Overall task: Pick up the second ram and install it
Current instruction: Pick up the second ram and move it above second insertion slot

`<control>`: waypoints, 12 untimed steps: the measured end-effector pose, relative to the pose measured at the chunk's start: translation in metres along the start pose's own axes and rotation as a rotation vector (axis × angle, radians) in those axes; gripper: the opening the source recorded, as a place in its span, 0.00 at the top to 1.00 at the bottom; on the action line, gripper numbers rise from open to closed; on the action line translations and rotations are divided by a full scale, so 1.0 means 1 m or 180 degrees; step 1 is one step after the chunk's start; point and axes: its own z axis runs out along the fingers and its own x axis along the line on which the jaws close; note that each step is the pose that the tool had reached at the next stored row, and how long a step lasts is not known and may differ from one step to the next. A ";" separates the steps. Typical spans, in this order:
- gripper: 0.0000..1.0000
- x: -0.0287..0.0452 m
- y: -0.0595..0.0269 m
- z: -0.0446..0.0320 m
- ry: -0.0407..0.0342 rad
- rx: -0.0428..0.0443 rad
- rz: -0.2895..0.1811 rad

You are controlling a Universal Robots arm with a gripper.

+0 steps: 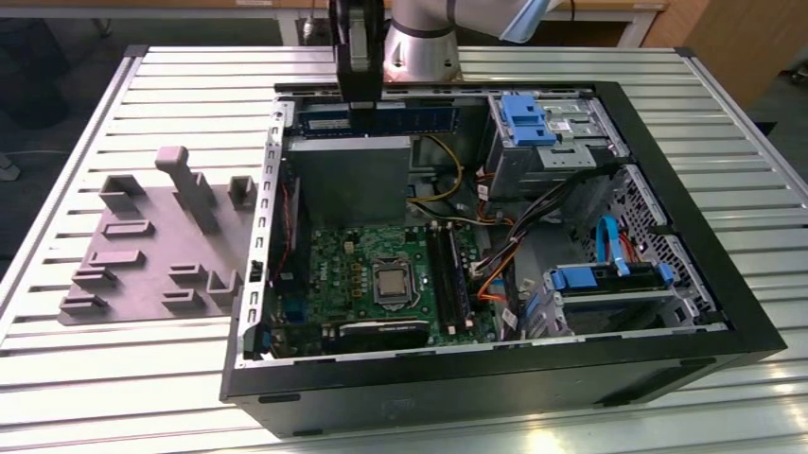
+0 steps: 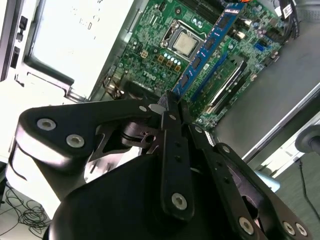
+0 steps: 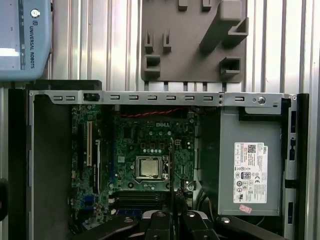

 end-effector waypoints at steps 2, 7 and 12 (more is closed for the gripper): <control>0.86 0.0000 -0.0033 0.0001 0.0000 0.0000 0.0000; 0.86 0.0000 -0.0115 0.0002 0.0000 0.0000 0.0000; 0.86 0.0000 -0.0194 0.0004 0.0000 0.0000 0.0000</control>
